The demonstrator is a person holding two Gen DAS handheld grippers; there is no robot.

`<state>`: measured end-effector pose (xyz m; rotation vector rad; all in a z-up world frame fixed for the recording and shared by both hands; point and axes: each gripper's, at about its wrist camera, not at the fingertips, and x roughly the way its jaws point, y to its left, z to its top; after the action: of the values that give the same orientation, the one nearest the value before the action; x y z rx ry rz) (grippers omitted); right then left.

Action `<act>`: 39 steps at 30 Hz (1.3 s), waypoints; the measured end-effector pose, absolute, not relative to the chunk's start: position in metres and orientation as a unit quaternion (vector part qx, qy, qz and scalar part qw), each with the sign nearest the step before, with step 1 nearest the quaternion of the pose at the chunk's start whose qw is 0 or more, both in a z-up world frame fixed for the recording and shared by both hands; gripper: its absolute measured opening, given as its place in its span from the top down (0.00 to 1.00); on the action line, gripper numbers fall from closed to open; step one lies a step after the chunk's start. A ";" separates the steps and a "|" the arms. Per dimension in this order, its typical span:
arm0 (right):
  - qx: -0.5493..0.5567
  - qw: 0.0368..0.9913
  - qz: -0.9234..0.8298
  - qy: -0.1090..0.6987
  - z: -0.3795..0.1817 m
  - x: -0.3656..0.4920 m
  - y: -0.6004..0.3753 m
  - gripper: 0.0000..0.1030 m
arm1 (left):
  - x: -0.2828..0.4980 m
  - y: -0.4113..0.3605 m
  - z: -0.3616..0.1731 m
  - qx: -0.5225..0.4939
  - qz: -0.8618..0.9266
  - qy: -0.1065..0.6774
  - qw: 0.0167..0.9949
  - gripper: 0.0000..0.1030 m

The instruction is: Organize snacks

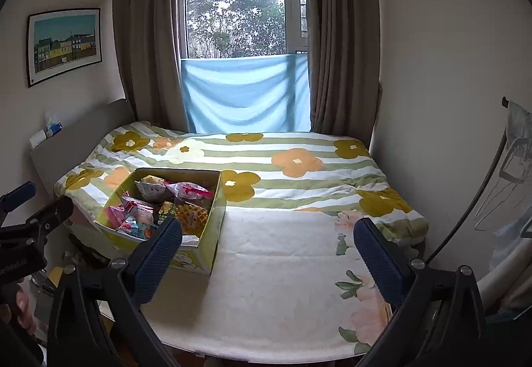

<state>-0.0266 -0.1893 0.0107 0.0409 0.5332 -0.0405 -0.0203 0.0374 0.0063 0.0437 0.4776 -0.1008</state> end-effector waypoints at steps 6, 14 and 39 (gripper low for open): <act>0.021 0.965 -0.028 0.261 0.009 -0.035 -0.191 0.00 | -0.029 0.037 0.007 0.025 -0.051 0.231 0.971 0.00; 0.022 0.965 -0.031 0.261 0.008 -0.037 -0.192 0.00 | -0.030 0.038 0.008 0.023 -0.054 0.229 0.972 0.00; 0.021 0.964 -0.037 0.261 0.006 -0.039 -0.192 0.00 | -0.032 0.040 0.007 0.024 -0.052 0.225 0.973 0.00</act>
<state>-0.0395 -0.1921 0.0064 0.0432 0.5276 -0.0754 -0.0322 0.0396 0.0069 0.0475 0.4544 -0.1050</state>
